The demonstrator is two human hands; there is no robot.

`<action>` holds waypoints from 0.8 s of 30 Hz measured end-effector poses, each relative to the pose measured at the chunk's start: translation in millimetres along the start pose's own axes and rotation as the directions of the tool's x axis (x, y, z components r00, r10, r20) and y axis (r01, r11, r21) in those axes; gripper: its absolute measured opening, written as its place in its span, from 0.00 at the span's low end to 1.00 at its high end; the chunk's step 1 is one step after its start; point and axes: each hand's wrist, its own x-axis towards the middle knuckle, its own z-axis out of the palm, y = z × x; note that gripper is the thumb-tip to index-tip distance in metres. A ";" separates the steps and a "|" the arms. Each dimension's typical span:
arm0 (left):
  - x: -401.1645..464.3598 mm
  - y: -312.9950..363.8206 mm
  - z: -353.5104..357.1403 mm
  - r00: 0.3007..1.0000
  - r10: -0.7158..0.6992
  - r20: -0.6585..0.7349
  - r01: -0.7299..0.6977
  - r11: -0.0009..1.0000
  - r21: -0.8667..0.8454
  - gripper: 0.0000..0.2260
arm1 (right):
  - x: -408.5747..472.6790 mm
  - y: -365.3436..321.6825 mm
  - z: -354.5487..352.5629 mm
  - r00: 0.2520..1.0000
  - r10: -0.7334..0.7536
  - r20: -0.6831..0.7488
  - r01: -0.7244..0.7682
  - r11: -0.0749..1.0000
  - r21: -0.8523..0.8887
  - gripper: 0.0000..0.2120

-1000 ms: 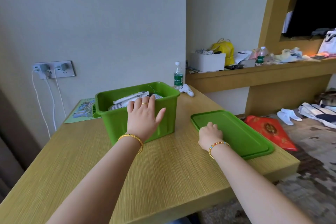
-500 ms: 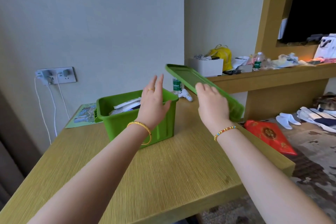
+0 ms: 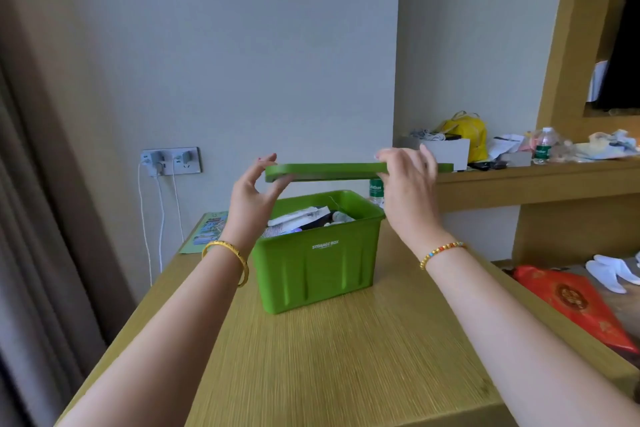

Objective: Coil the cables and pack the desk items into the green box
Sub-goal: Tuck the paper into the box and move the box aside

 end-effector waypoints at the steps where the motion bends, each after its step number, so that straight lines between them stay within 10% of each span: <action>1: 1.7 4.1 -1.8 1.000 0.016 -0.024 -0.016 1.000 -0.023 0.06 | 5.7 -1.1 2.0 0.999 0.007 -0.034 -0.006 1.000 0.019 0.10; 12: 50.2 23.4 -20.1 0.940 -0.172 -0.295 0.111 0.971 -0.213 0.15 | 42.2 3.6 27.1 0.895 0.446 0.022 -0.442 0.877 0.187 0.32; 17: 63.5 -16.5 -32.0 0.805 -0.579 -0.126 0.547 0.808 -0.219 0.11 | 29.0 23.5 50.4 0.747 0.569 0.344 -0.665 0.632 0.398 0.20; 24: 46.4 -48.9 -29.0 0.830 -0.558 0.020 0.557 0.825 -0.092 0.23 | 10.4 36.0 89.5 0.528 0.688 0.498 -0.849 0.453 0.274 0.19</action>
